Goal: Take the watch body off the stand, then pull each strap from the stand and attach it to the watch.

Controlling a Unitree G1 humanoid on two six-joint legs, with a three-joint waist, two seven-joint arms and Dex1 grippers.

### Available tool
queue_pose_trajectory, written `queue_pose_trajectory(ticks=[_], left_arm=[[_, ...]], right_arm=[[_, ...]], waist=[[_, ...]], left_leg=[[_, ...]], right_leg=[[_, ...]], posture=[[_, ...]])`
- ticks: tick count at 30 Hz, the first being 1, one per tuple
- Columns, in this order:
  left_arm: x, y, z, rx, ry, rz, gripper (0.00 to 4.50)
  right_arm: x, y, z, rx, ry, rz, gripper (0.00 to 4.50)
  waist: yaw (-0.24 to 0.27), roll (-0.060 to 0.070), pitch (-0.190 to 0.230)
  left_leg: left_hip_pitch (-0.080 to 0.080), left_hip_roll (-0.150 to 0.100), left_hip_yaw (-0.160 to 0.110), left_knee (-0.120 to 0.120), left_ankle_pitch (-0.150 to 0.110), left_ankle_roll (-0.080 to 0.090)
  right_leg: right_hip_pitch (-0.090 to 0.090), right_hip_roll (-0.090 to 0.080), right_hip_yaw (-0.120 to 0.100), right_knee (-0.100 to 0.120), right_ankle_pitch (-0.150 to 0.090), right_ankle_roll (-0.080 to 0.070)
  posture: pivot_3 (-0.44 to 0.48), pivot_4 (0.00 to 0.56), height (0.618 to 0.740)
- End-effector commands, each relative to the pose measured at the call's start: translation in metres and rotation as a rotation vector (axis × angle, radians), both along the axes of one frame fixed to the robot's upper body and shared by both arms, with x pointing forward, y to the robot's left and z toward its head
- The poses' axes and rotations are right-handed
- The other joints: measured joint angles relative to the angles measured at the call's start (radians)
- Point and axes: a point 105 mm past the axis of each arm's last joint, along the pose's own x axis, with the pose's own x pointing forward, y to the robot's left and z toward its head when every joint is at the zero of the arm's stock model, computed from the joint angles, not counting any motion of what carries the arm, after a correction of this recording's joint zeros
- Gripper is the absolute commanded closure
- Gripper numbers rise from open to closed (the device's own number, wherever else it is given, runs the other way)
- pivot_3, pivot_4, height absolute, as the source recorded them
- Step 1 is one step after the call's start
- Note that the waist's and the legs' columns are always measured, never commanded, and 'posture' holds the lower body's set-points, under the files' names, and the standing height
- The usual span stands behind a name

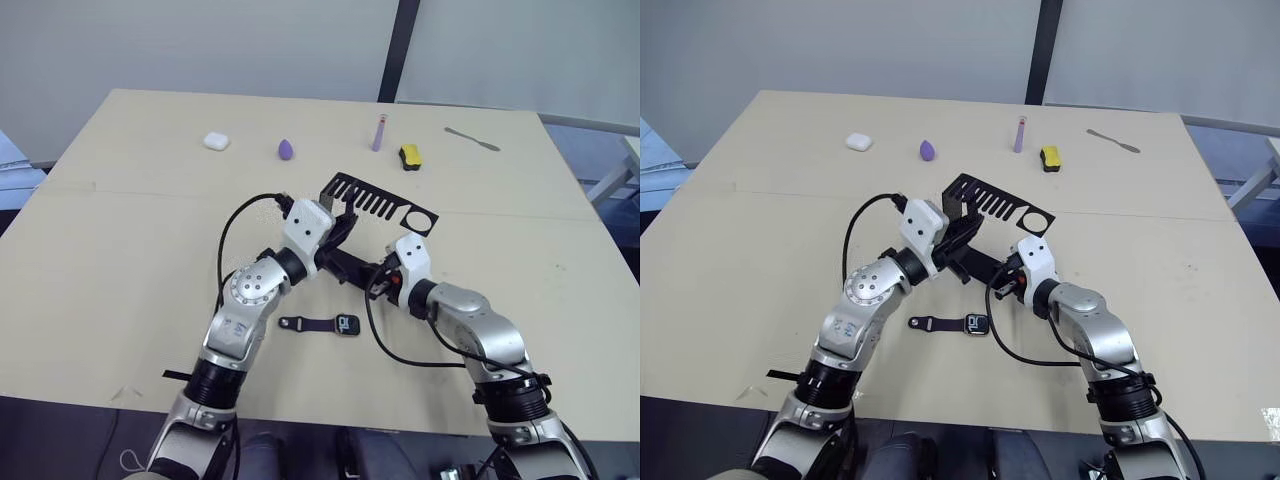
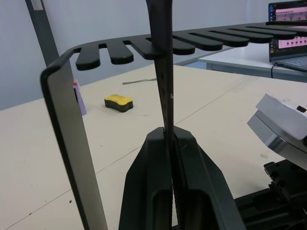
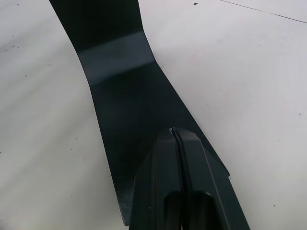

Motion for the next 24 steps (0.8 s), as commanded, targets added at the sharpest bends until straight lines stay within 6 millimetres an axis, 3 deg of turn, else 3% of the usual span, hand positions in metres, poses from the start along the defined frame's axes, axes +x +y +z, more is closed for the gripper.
queue_pose_trajectory(ticks=[1, 8, 13, 16, 20, 23, 24], left_arm=[[-0.009, 0.002, 0.014, -0.036, -0.059, -0.020, 4.44], [-0.024, 0.009, 0.017, -0.082, -0.047, -0.074, 4.44], [-0.050, 0.018, 0.021, -0.064, 0.010, -0.314, 4.44], [-0.060, 0.025, 0.019, -0.017, 0.068, -0.450, 4.44], [-0.073, 0.035, 0.012, 0.017, 0.252, -0.674, 4.44], [-0.077, 0.038, 0.013, 0.028, 0.336, -0.772, 4.50], [-0.077, 0.038, 0.014, 0.029, 0.350, -0.793, 4.50]], right_arm=[[-0.004, -0.005, -0.024, -0.028, 0.094, -0.036, 4.50], [-0.005, -0.004, -0.023, -0.031, 0.096, -0.029, 4.50], [-0.009, -0.004, -0.007, -0.007, 0.028, 0.008, 4.50], [-0.021, -0.002, 0.007, -0.029, -0.058, 0.088, 4.50], [-0.053, -0.005, 0.032, -0.013, -0.152, 0.213, 4.50], [-0.081, -0.010, 0.047, 0.052, -0.139, 0.306, 3.69], [-0.091, -0.011, 0.051, 0.070, -0.124, 0.343, 3.23]], waist=[[0.000, 0.000, 0.000], [-0.001, 0.000, 0.000], [-0.002, 0.000, 0.000], [-0.002, 0.000, 0.000], [0.000, 0.001, 0.001], [0.000, 0.002, 0.002], [-0.001, 0.002, 0.002]], left_leg=[[0.000, 0.000, 0.000, 0.000, 0.000, 0.000], [0.000, 0.000, 0.000, 0.000, 0.000, 0.000], [0.000, 0.000, 0.000, -0.001, 0.000, 0.000], [-0.001, 0.000, 0.000, -0.001, 0.000, 0.000], [-0.002, 0.000, -0.001, -0.001, 0.000, 0.000], [-0.003, 0.000, -0.001, -0.001, 0.000, 0.000], [-0.002, 0.000, -0.001, -0.001, 0.000, 0.000]], right_leg=[[0.000, 0.000, 0.000, 0.000, 0.000, 0.000], [0.000, 0.000, 0.000, 0.000, 0.000, 0.000], [0.000, 0.000, 0.000, 0.000, 0.000, 0.000], [0.000, 0.000, 0.000, 0.000, 0.000, 0.000], [0.000, 0.000, -0.001, -0.002, 0.000, 0.000], [0.000, 0.000, -0.001, -0.003, 0.000, 0.000], [0.000, 0.000, -0.001, -0.003, 0.000, 0.000]], posture=[[0.000, 0.150, 0.740], [0.000, 0.150, 0.740], [0.000, 0.150, 0.740], [0.000, 0.150, 0.740], [0.000, 0.150, 0.740], [0.000, 0.150, 0.740], [0.000, 0.150, 0.740]])
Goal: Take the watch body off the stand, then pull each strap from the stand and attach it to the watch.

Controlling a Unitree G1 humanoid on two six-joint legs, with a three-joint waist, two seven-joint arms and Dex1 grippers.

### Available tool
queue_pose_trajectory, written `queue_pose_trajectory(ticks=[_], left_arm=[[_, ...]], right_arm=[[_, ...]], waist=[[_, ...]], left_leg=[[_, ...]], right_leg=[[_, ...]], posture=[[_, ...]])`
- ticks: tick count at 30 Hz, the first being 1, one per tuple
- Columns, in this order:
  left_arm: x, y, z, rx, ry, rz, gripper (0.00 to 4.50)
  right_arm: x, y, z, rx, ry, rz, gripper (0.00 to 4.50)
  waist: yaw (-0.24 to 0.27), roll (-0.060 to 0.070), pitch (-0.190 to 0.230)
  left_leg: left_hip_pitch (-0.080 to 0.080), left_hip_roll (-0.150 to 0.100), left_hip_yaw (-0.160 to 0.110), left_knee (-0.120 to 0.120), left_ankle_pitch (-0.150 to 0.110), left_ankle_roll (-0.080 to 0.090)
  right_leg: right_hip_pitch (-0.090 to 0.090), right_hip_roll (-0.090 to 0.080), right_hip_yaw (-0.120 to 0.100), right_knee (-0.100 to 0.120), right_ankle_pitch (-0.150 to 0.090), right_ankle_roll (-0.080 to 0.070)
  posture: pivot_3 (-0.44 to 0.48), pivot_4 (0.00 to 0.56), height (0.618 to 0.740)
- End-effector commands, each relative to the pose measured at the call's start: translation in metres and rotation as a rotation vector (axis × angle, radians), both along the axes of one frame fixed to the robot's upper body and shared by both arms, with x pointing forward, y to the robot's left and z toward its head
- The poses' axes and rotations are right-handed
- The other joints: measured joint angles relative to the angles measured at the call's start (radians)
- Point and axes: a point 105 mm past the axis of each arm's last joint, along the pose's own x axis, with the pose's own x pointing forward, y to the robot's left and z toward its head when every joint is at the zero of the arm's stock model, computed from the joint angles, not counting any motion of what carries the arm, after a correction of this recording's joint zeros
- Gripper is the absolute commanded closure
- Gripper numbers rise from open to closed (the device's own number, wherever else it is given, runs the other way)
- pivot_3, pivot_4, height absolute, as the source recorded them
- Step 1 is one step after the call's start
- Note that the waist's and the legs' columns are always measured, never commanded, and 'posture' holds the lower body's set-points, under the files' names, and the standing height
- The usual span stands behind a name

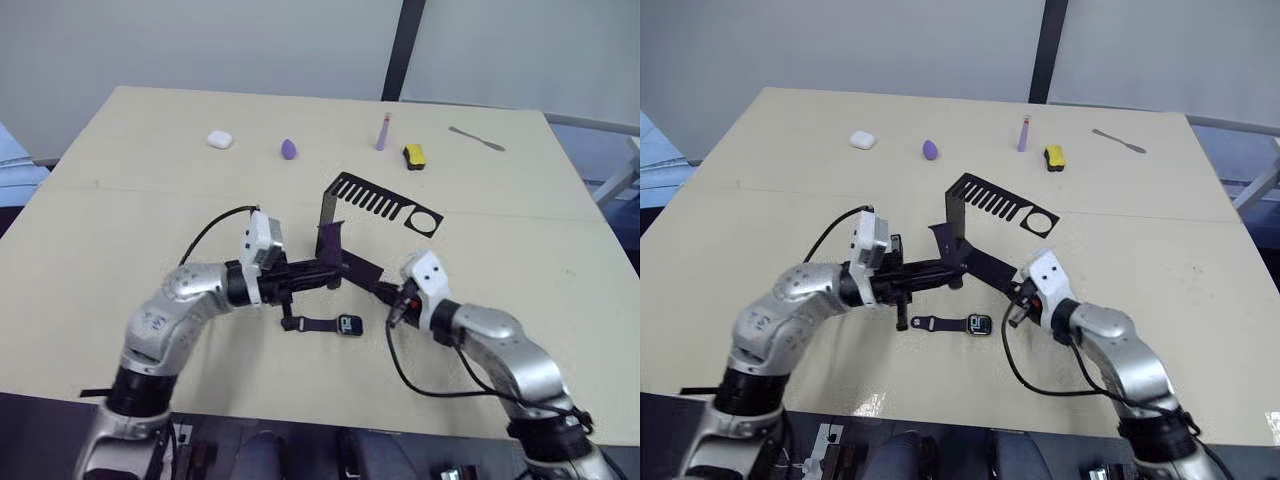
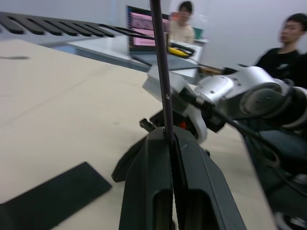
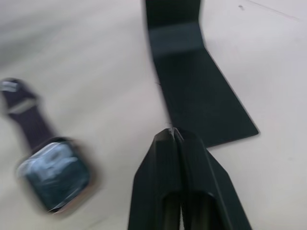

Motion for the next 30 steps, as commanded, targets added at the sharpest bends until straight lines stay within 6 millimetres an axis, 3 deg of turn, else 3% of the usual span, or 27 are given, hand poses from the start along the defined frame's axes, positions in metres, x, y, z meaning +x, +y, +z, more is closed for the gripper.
queue_pose_trajectory(ticks=[1, 3, 6, 7, 14, 20, 23, 25, 30], left_arm=[[-0.009, -0.002, 0.008, -0.015, 0.062, -0.142, 4.50], [-0.012, -0.003, 0.009, -0.006, 0.107, -0.215, 4.50], [-0.012, -0.005, 0.011, -0.008, 0.141, -0.266, 4.50], [-0.010, -0.006, 0.012, -0.009, 0.146, -0.271, 4.50], [-0.011, -0.018, 0.016, -0.029, 0.111, -0.312, 4.50], [-0.011, -0.024, 0.016, -0.045, 0.111, -0.310, 4.50], [-0.011, -0.024, 0.017, -0.052, 0.114, -0.306, 4.50], [-0.012, -0.024, 0.016, -0.051, 0.113, -0.305, 4.50], [-0.012, -0.025, 0.016, -0.051, 0.112, -0.301, 4.50]], right_arm=[[-0.039, 0.002, 0.036, 0.107, -0.017, 0.175, 2.70], [-0.062, 0.002, 0.055, 0.226, 0.032, 0.267, 1.75], [-0.075, 0.005, 0.081, 0.394, 0.068, 0.331, 0.20], [-0.076, 0.007, 0.089, 0.445, 0.080, 0.341, 0.01], [-0.060, 0.021, 0.114, 0.597, 0.125, 0.293, 0.01], [-0.043, 0.033, 0.110, 0.548, 0.115, 0.224, 0.01], [-0.041, 0.036, 0.113, 0.563, 0.109, 0.226, 0.86], [-0.041, 0.038, 0.118, 0.593, 0.108, 0.235, 1.77], [-0.042, 0.040, 0.120, 0.618, 0.112, 0.252, 1.77]], waist=[[-0.002, 0.000, 0.000], [0.000, 0.000, 0.000], [-0.007, 0.000, 0.001], [-0.009, 0.000, 0.001], [-0.007, 0.000, 0.001], [-0.004, 0.000, 0.001], [-0.003, 0.000, 0.001], [-0.003, 0.000, 0.001], [-0.003, 0.000, 0.001]], left_leg=[[0.001, 0.000, 0.000, 0.000, 0.000, 0.000], [0.001, 0.000, 0.000, 0.000, 0.000, 0.000], [0.001, 0.000, 0.000, 0.000, 0.000, 0.000], [0.001, 0.000, 0.000, 0.000, 0.000, 0.000], [0.000, 0.000, 0.000, 0.000, 0.000, 0.000], [-0.001, 0.000, -0.001, 0.000, 0.000, 0.000], [-0.001, 0.000, -0.001, 0.000, 0.001, 0.000], [-0.001, 0.001, -0.001, 0.000, 0.001, 0.000], [-0.001, 0.001, -0.001, 0.000, 0.001, 0.000]], right_leg=[[0.000, 0.000, 0.000, 0.000, 0.000, 0.000], [0.000, 0.000, 0.000, 0.000, 0.000, 0.000], [0.000, 0.001, 0.001, 0.000, 0.000, 0.000], [0.001, 0.001, 0.001, 0.000, 0.000, 0.000], [0.000, 0.001, 0.001, -0.002, 0.000, 0.000], [0.000, 0.001, 0.001, -0.003, 0.000, 0.000], [0.000, 0.001, 0.001, -0.003, 0.000, 0.000], [0.000, 0.001, 0.001, -0.003, 0.000, 0.000], [0.000, 0.001, 0.001, -0.003, 0.000, 0.000]], posture=[[0.000, 0.150, 0.740], [0.000, 0.150, 0.740], [0.000, 0.150, 0.740], [0.000, 0.150, 0.740], [0.000, 0.150, 0.740], [0.000, 0.150, 0.740], [0.000, 0.150, 0.740], [0.000, 0.150, 0.740], [0.000, 0.150, 0.740]])
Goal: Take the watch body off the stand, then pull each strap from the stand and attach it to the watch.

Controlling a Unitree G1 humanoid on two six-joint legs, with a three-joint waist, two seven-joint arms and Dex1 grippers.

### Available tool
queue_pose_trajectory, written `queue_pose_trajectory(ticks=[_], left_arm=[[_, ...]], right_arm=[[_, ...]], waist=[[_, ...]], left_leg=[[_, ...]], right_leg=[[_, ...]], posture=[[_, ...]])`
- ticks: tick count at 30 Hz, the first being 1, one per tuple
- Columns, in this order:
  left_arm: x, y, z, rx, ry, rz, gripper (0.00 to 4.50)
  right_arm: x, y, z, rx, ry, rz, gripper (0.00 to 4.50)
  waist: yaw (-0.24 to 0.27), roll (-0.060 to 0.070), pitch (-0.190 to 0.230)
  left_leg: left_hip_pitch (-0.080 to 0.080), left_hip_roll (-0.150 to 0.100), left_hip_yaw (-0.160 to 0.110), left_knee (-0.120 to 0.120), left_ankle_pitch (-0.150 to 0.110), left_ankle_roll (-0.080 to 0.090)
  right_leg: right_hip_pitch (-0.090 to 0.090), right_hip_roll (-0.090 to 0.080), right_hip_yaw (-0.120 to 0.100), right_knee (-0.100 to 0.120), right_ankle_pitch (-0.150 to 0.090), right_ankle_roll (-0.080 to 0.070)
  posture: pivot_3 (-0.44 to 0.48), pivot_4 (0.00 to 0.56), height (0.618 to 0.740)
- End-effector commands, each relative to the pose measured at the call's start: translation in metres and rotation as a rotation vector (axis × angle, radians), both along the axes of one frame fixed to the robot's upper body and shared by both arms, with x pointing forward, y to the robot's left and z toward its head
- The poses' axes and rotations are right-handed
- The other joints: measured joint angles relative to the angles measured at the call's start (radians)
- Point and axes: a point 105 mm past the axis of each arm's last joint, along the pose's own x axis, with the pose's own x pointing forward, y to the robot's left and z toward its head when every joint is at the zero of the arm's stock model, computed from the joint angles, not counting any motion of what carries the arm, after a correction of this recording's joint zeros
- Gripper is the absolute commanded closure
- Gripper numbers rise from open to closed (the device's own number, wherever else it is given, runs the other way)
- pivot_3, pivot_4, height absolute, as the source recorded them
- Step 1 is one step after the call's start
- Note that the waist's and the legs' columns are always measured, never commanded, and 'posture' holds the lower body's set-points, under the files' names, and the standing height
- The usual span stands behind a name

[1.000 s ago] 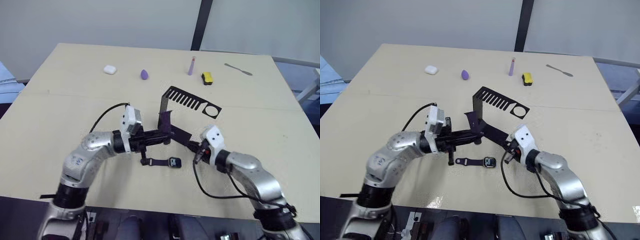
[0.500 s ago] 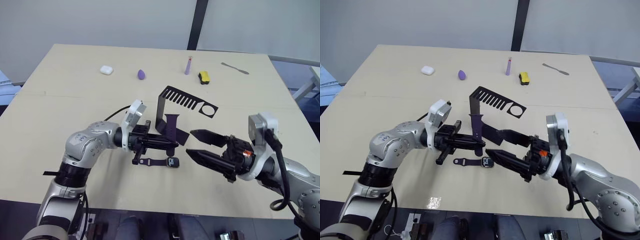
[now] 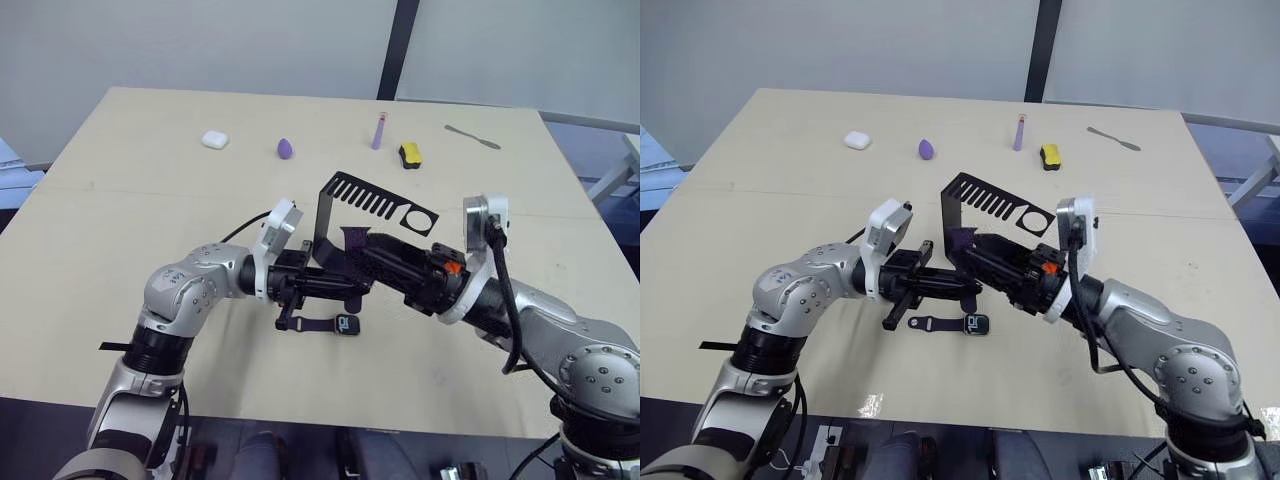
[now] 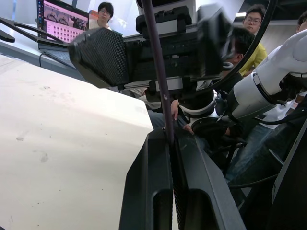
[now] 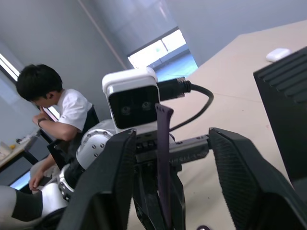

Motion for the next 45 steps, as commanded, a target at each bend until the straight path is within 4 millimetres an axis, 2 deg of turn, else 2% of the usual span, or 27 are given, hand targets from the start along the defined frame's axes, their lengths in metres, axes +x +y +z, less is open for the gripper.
queue_pose_trajectory(ticks=[1, 11, 12, 13, 15, 45], left_arm=[[-0.0046, -0.0018, 0.0075, -0.018, -0.040, -0.015, 4.50], [-0.0039, -0.0024, 0.0076, -0.019, -0.047, -0.004, 4.50], [-0.0033, -0.0017, 0.0078, -0.020, -0.046, 0.000, 4.50], [-0.0029, -0.0012, 0.0080, -0.021, -0.045, 0.004, 4.50], [-0.0027, -0.0010, 0.0082, -0.023, -0.044, 0.006, 4.50], [-0.0019, -0.0042, 0.0091, -0.030, -0.055, 0.001, 4.50]], right_arm=[[-0.0043, 0.0025, 0.0073, 0.034, -0.019, 0.018, 1.77], [-0.0054, 0.0046, 0.0091, 0.054, -0.018, 0.039, 1.77], [-0.0057, 0.0040, 0.0094, 0.054, -0.019, 0.039, 2.32], [-0.0060, 0.0033, 0.0099, 0.056, -0.021, 0.037, 2.63], [-0.0065, 0.0021, 0.0107, 0.060, -0.023, 0.035, 3.58], [-0.0044, 0.0002, 0.0098, 0.070, -0.020, 0.020, 3.58]], waist=[[0.000, 0.000, 0.000], [0.000, 0.000, 0.000], [-0.001, 0.000, 0.000], [-0.001, 0.000, 0.000], [0.000, 0.000, 0.000], [0.000, 0.000, 0.000]], left_leg=[[0.000, 0.000, 0.000, 0.000, 0.000, 0.000], [0.000, 0.000, 0.000, 0.000, 0.000, 0.000], [0.000, 0.000, 0.000, 0.000, 0.000, 0.000], [0.000, 0.000, 0.000, 0.000, 0.000, 0.000], [0.000, 0.000, 0.000, 0.000, 0.000, 0.000], [0.000, 0.000, 0.000, 0.000, 0.000, 0.000]], right_leg=[[0.000, 0.000, 0.000, 0.000, 0.000, 0.000], [0.000, 0.000, 0.000, 0.000, 0.000, 0.000], [0.000, 0.000, 0.000, 0.000, 0.000, 0.000], [0.000, 0.000, 0.000, 0.000, 0.000, 0.000], [0.000, 0.000, 0.000, 0.000, 0.000, 0.000], [0.000, 0.000, 0.000, -0.001, 0.000, 0.000]], posture=[[0.000, 0.150, 0.740], [0.000, 0.150, 0.740], [0.000, 0.150, 0.740], [0.000, 0.150, 0.740], [0.000, 0.150, 0.740], [0.000, 0.150, 0.740]])
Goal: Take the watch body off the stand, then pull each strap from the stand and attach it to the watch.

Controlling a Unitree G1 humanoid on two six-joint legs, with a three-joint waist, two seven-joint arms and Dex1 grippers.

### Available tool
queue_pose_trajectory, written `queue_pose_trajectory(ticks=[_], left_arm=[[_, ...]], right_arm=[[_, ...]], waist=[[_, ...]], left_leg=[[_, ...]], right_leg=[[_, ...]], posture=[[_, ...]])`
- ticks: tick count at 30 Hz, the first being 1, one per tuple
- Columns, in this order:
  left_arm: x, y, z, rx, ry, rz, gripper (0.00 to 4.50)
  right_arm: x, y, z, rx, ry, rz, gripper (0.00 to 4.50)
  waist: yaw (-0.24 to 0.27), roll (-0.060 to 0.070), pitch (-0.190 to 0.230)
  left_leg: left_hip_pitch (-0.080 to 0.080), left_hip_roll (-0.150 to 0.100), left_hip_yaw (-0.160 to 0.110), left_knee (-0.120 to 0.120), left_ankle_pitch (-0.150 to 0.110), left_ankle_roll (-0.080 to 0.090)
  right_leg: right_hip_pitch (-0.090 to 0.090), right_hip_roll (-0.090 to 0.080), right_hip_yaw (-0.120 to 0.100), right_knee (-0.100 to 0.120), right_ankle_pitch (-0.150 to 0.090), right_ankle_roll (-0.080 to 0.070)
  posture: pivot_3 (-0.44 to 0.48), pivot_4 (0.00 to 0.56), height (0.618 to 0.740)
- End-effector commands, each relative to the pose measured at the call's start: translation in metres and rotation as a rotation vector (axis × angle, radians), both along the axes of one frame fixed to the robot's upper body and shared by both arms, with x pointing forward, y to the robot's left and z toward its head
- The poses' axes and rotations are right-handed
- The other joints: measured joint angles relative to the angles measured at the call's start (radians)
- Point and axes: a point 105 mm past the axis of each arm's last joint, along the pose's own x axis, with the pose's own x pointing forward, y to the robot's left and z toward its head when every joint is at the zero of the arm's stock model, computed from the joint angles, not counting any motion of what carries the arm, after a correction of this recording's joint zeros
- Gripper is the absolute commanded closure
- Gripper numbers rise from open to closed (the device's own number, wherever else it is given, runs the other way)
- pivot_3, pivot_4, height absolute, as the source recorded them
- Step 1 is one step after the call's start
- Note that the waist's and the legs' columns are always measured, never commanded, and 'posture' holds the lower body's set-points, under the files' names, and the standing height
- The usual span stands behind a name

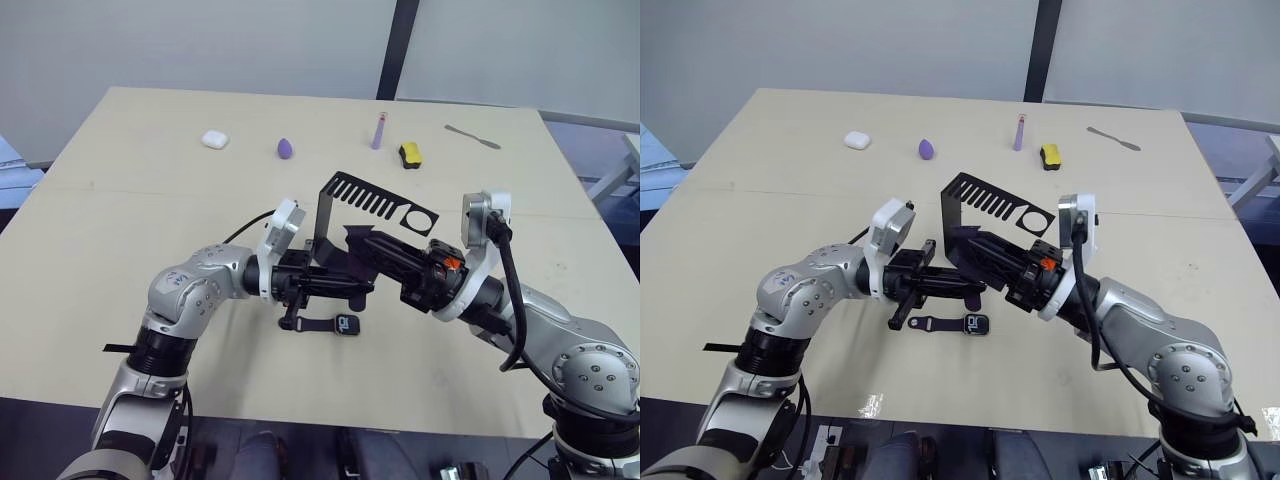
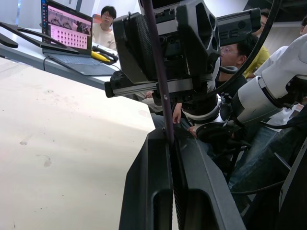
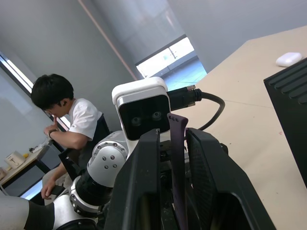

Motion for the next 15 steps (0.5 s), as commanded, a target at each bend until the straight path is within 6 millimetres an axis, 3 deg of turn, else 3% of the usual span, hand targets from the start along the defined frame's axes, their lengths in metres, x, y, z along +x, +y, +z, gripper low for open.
queue_pose_trajectory(ticks=[1, 9, 12, 15], left_arm=[[-0.0024, -0.0005, 0.0088, -0.015, -0.049, -0.011, 4.50], [-0.0023, -0.0009, 0.0093, -0.017, -0.051, -0.009, 4.50], [-0.0025, -0.0012, 0.0092, -0.016, -0.052, -0.010, 4.50], [-0.0024, -0.0015, 0.0088, -0.016, -0.052, -0.010, 4.50]], right_arm=[[-0.0044, -0.0029, 0.0078, 0.024, -0.029, 0.003, 3.58], [-0.0040, -0.0042, 0.0067, 0.016, -0.026, -0.002, 3.58], [-0.0042, -0.0034, 0.0078, 0.027, -0.025, 0.003, 4.40], [-0.0043, -0.0027, 0.0086, 0.032, -0.025, 0.007, 4.46]], waist=[[0.000, 0.000, 0.000], [0.000, 0.000, 0.000], [0.000, 0.000, 0.000], [0.000, 0.000, 0.000]], left_leg=[[0.000, 0.000, 0.000, 0.000, 0.000, 0.000], [0.000, 0.000, 0.000, 0.000, 0.000, 0.000], [0.000, 0.000, 0.000, 0.000, 0.000, 0.000], [0.000, 0.000, 0.000, 0.000, 0.000, 0.000]], right_leg=[[0.000, 0.000, 0.000, 0.000, 0.000, 0.000], [0.000, 0.000, 0.000, 0.000, 0.000, 0.000], [0.000, 0.000, 0.000, 0.000, 0.000, 0.000], [0.000, 0.000, 0.000, 0.000, 0.000, 0.000]], posture=[[0.000, 0.150, 0.740], [0.000, 0.150, 0.740], [0.000, 0.150, 0.740], [0.000, 0.150, 0.740]])
